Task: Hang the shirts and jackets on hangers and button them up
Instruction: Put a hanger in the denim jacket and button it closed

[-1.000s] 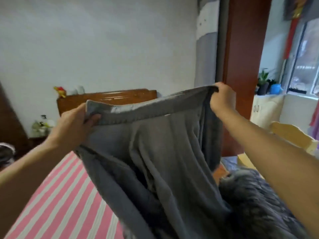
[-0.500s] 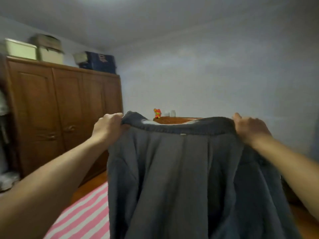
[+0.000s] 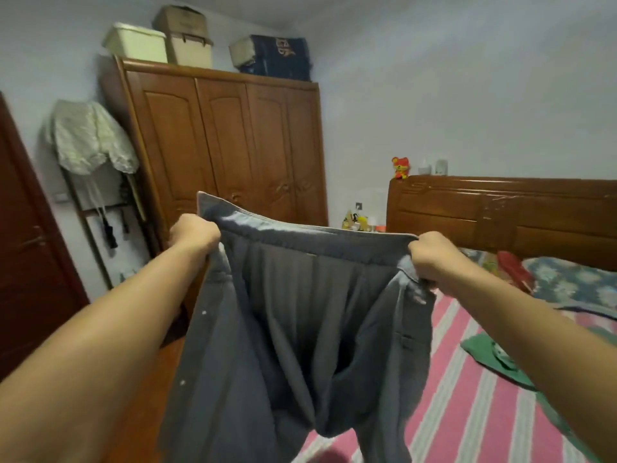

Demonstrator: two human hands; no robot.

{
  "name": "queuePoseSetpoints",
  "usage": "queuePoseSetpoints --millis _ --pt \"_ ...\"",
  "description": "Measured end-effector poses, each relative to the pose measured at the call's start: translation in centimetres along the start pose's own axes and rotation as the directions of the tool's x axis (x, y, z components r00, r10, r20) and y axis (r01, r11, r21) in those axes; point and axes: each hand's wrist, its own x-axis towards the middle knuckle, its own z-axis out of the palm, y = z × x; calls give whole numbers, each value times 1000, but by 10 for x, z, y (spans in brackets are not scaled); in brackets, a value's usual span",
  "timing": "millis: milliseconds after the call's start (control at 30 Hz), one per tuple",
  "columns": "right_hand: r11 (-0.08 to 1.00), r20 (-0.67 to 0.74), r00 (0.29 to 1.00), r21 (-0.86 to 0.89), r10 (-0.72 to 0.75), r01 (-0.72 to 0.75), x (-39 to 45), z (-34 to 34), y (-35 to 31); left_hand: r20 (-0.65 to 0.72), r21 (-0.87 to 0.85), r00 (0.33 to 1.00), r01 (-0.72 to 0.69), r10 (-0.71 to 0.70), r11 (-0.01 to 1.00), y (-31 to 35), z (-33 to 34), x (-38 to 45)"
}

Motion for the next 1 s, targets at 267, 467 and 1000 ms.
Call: queuePoseSetpoints --millis 267,467,1000 --pt "603 -6 991 794 136 -78 73 126 -32 83 -412 996 14 22 911 -37 38 66" --pt "550 -217 970 800 -109 241 92 122 -101 287 -728 956 176 62 663 35 64 91" --pt "765 53 813 307 580 -566 337 297 169 986 -156 -59 -53 153 986 -115 570 202"
